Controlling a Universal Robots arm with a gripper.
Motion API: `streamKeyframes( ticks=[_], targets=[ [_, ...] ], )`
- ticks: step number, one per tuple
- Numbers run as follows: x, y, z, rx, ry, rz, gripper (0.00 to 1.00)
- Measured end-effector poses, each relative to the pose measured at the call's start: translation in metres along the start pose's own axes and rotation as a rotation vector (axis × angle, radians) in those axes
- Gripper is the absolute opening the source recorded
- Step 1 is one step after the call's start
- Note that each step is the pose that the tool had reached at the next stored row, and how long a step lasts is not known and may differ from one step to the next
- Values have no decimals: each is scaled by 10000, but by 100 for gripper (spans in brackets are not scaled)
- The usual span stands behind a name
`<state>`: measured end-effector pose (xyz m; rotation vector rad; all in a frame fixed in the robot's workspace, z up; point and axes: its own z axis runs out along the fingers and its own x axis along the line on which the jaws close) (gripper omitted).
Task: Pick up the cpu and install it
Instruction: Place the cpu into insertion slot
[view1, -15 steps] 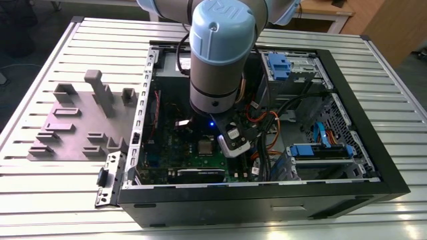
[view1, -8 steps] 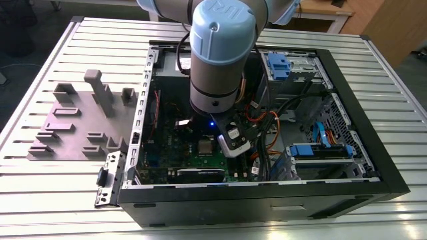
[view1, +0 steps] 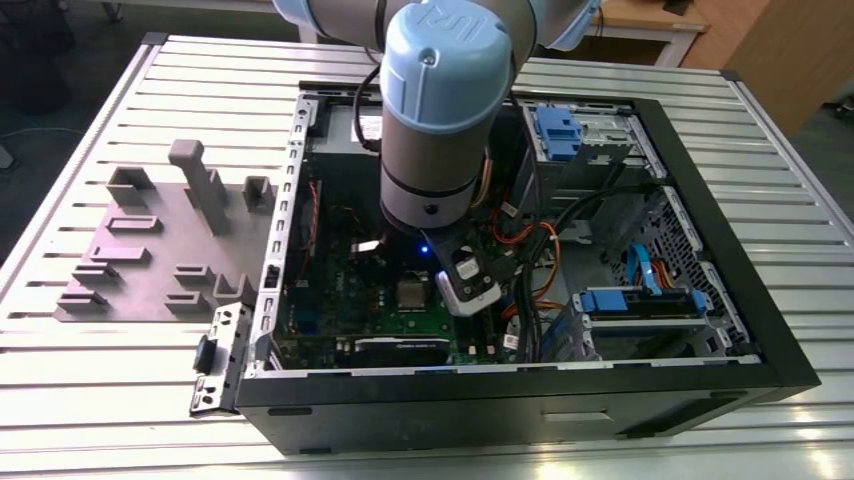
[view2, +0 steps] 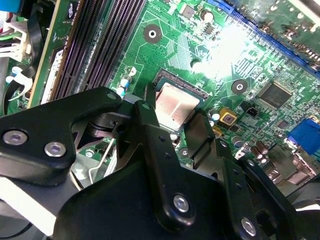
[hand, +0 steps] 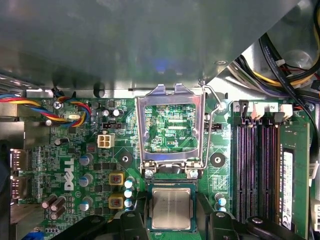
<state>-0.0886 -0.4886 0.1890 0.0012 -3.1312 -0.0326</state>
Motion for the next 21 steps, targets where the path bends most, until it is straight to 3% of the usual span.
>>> streamKeyframes(
  ticks=[21],
  targets=[
    [7, -8, 0, -5, -3, 0, 47]
  ],
)
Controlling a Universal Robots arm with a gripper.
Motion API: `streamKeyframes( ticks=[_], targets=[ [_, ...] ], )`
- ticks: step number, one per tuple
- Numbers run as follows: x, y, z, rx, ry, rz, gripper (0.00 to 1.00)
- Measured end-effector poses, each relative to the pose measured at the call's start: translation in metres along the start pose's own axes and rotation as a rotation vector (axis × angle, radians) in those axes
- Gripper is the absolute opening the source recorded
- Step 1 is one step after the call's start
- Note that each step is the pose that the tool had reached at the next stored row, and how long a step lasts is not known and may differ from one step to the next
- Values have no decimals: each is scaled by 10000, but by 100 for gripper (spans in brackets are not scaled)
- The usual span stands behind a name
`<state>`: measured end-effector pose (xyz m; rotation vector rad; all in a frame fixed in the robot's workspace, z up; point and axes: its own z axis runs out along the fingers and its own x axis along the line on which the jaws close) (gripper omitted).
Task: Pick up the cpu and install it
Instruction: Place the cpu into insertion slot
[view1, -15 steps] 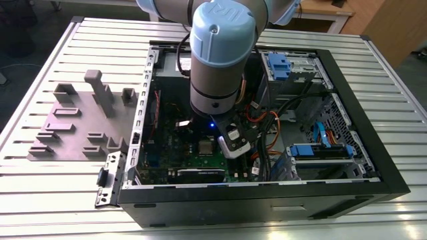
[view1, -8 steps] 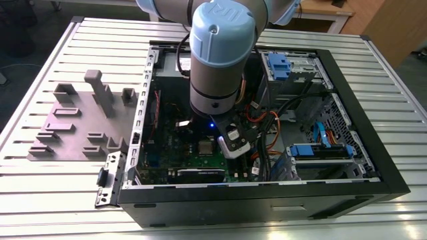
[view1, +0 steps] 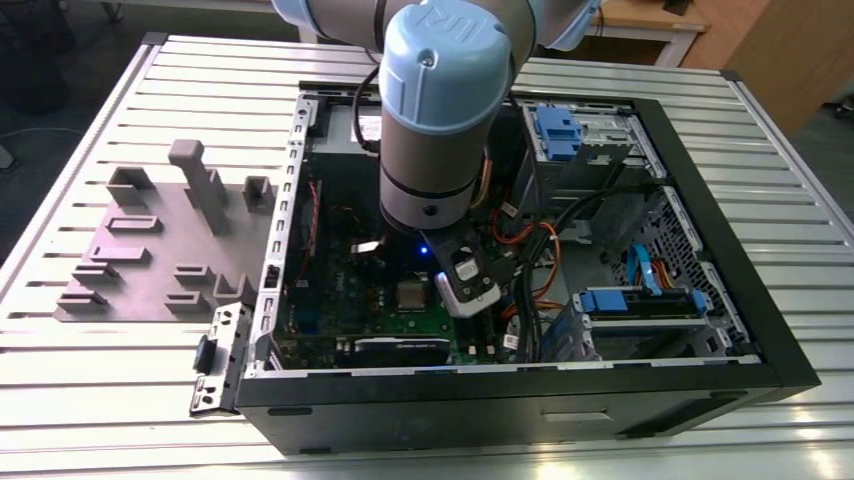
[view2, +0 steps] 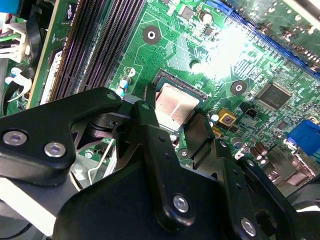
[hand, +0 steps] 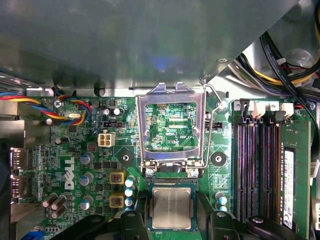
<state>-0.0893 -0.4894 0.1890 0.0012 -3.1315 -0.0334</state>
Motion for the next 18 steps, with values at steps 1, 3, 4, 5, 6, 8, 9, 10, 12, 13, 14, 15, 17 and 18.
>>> streamKeyframes(
  ticks=[1, 3, 4, 5, 6, 8, 9, 10, 12, 13, 14, 15, 17, 18],
  targets=[
    [0, 0, -4, 0, 0, 0, 47],
    [0, 0, -14, 2, 2, 0, 47],
    [0, 0, -18, 2, 1, 0, 47],
    [0, 0, -17, 0, 0, 0, 47],
    [0, 0, -18, -5, 0, -1, 47],
    [0, 0, -18, -13, 1, -1, 47],
    [0, 0, -19, -16, 1, -6, 47],
    [0, -1, -20, -16, 3, -16, 47],
    [0, -5, -20, -17, 3, -33, 47],
    [0, -9, -19, -18, 3, -36, 47],
    [0, -10, -19, -19, 2, -38, 47],
    [0, -10, -19, -25, 2, -39, 47],
    [0, -11, -20, -51, 3, -40, 47],
    [0, -11, -20, -76, 3, -40, 47]
  ],
)
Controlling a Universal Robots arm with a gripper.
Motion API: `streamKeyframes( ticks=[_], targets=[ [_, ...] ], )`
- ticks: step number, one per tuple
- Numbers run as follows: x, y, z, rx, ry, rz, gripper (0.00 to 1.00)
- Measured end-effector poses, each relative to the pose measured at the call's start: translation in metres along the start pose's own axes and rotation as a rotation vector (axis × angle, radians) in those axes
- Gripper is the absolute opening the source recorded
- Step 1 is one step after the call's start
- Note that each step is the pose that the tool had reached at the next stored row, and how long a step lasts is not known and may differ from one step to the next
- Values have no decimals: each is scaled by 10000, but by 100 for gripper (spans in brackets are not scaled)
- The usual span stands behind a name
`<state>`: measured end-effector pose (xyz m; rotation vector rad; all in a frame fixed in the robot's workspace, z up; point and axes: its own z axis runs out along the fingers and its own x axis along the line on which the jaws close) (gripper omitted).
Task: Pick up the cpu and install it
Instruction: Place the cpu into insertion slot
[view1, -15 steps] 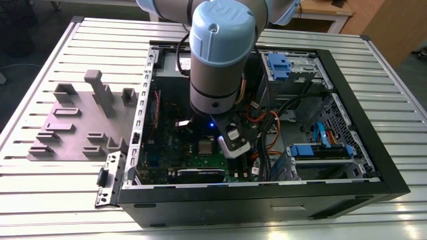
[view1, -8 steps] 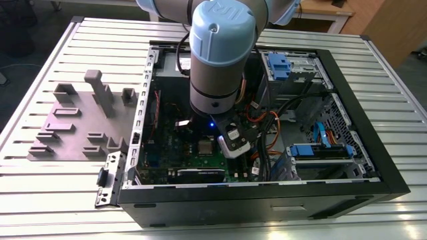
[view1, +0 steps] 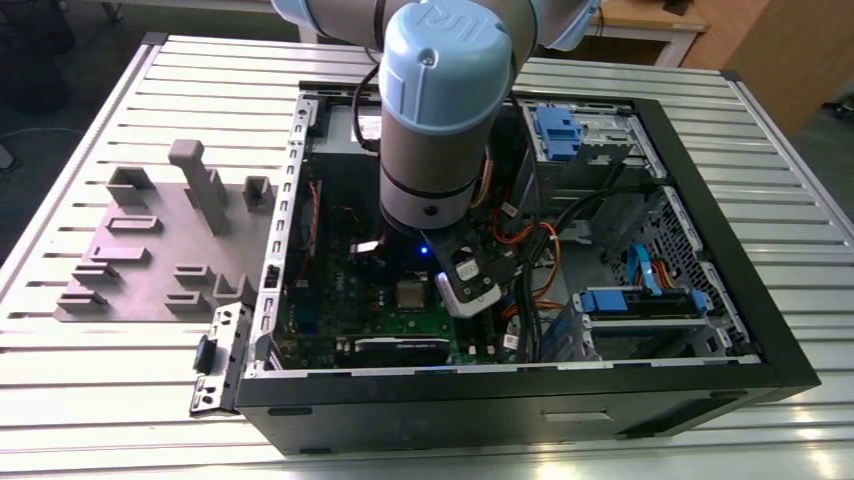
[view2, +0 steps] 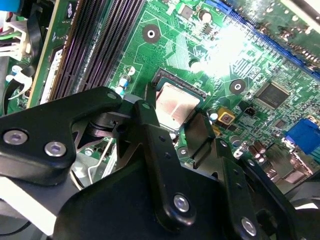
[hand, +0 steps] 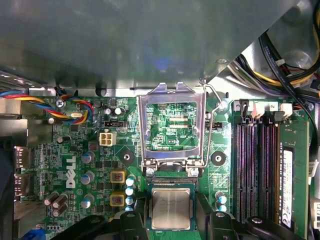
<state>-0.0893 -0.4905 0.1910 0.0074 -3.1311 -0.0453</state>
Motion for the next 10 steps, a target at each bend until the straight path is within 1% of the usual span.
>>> streamKeyframes(
  ticks=[1, 2, 10],
  targets=[
    [0, 0, 1, -21, 0, 0, 47],
    [0, 1, 1, -27, -2, 0, 47],
    [0, -3, 1, -23, 0, -15, 47]
  ],
)
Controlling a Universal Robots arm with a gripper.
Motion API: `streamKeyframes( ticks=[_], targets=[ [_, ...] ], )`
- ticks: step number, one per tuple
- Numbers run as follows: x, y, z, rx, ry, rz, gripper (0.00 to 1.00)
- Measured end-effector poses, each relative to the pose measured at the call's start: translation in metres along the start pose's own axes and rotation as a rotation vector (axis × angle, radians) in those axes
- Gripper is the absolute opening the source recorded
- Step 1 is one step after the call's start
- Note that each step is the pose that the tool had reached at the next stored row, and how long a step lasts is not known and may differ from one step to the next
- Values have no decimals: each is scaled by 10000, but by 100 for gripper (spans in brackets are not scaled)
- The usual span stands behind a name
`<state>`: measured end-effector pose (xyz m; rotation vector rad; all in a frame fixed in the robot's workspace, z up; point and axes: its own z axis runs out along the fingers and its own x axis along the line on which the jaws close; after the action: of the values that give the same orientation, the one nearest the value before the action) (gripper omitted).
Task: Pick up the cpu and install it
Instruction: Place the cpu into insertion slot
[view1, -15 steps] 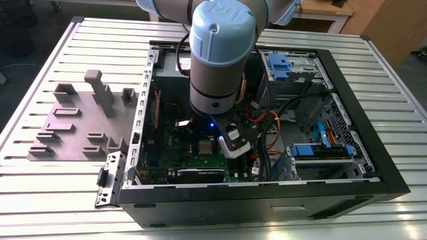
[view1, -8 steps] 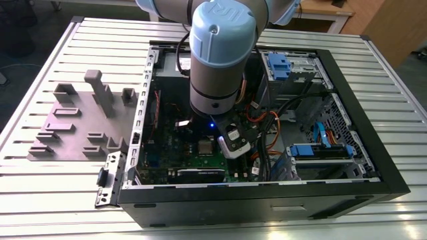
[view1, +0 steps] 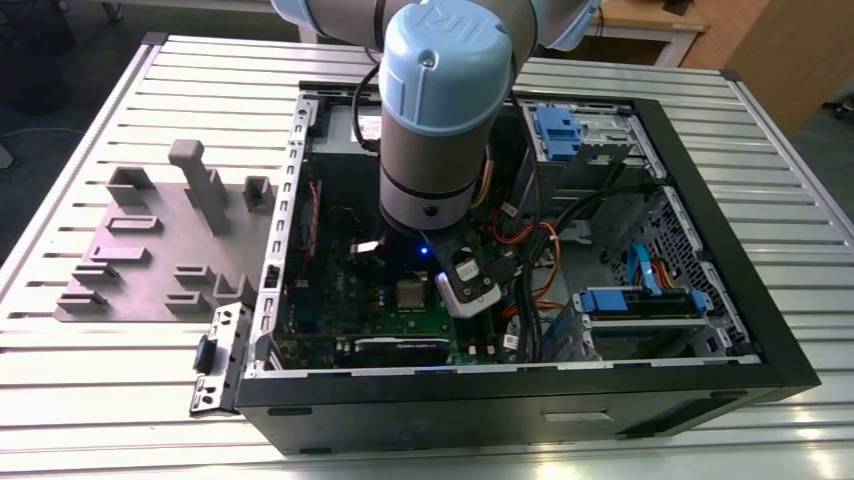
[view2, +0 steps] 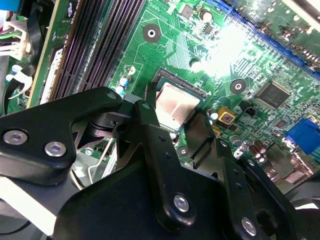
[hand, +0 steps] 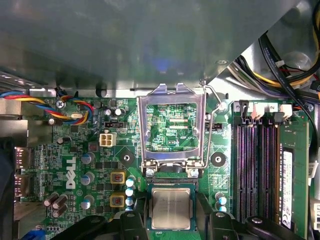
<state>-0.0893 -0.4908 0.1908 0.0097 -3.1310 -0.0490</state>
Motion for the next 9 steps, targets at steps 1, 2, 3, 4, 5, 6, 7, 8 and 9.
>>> streamKeyframes(
  ticks=[1, 2, 3, 4, 5, 6, 7, 8, 9],
  targets=[
    [0, 0, 2, -1, 0, -1, 47],
    [0, 0, 6, -3, -1, -3, 47],
    [0, 0, 9, -1, -1, -3, 47],
    [0, 0, 9, 1, 0, -4, 47],
    [0, 0, 10, 2, 1, -4, 47],
    [0, 0, 10, 2, 1, -4, 47],
    [0, 0, 10, 1, 0, -5, 47],
    [0, 0, 11, 0, 0, -5, 47],
    [0, 0, 11, 0, 0, -6, 47]
  ],
)
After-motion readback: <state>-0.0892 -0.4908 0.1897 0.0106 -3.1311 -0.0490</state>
